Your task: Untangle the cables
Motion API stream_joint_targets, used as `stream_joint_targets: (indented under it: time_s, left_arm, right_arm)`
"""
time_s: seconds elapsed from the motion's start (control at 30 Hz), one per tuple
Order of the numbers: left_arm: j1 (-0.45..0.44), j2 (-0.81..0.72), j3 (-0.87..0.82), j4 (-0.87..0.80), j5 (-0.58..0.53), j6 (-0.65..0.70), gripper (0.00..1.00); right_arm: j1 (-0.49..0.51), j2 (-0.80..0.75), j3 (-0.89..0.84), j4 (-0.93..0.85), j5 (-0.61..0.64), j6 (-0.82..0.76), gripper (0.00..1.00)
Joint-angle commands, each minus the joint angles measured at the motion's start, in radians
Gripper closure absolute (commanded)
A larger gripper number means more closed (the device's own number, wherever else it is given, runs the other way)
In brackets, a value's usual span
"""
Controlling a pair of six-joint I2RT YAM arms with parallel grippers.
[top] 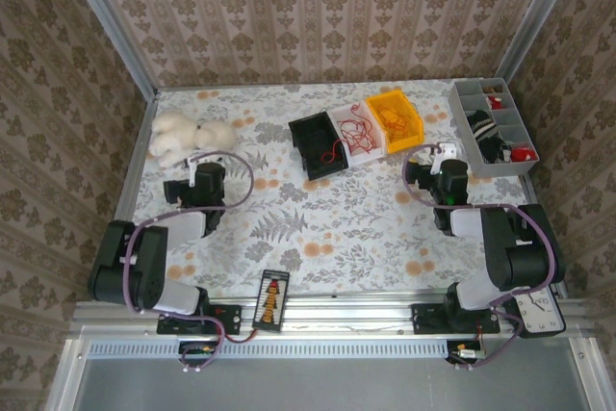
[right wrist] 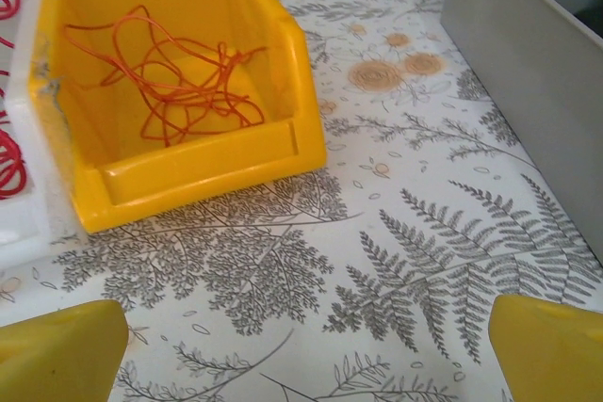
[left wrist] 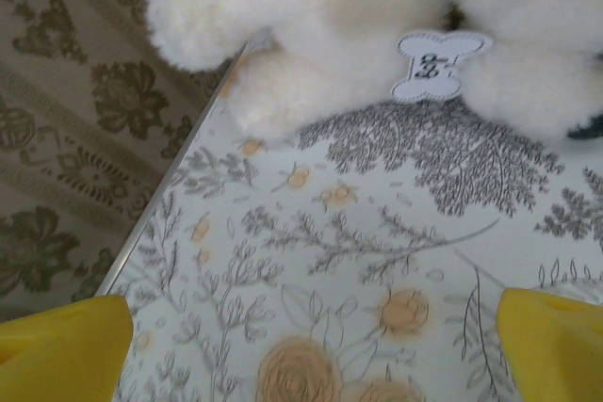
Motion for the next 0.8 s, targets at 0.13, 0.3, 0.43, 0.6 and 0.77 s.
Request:
stream_joint_targets:
  time_s: [0.13,0.3,0.43,0.6,0.77]
  left_arm:
    - [0.100,0.067,-0.063,0.424,0.294,0.107,0.00]
    - [0.173,0.091,-0.091,0.444,0.504,0.063,0.00]
    - [0.188,0.116,-0.091,0.493,0.516,0.072,0.00]
    - [0.188,0.111,-0.087,0.478,0.516,0.065,0.00]
    - [0.189,0.112,-0.087,0.483,0.517,0.068,0.00]
  right_arm:
    - [0.004,0.007,-0.010,0.049,-0.029,-0.016,0.00]
    - [0.004,0.007,-0.010,0.047,-0.029,-0.017,0.00]
    - [0.005,0.010,-0.007,0.043,-0.028,-0.018,0.00]
    - [-0.004,0.018,0.007,0.024,-0.042,-0.013,0.00]
    - [-0.004,0.005,-0.009,0.044,-0.047,-0.013,0.00]
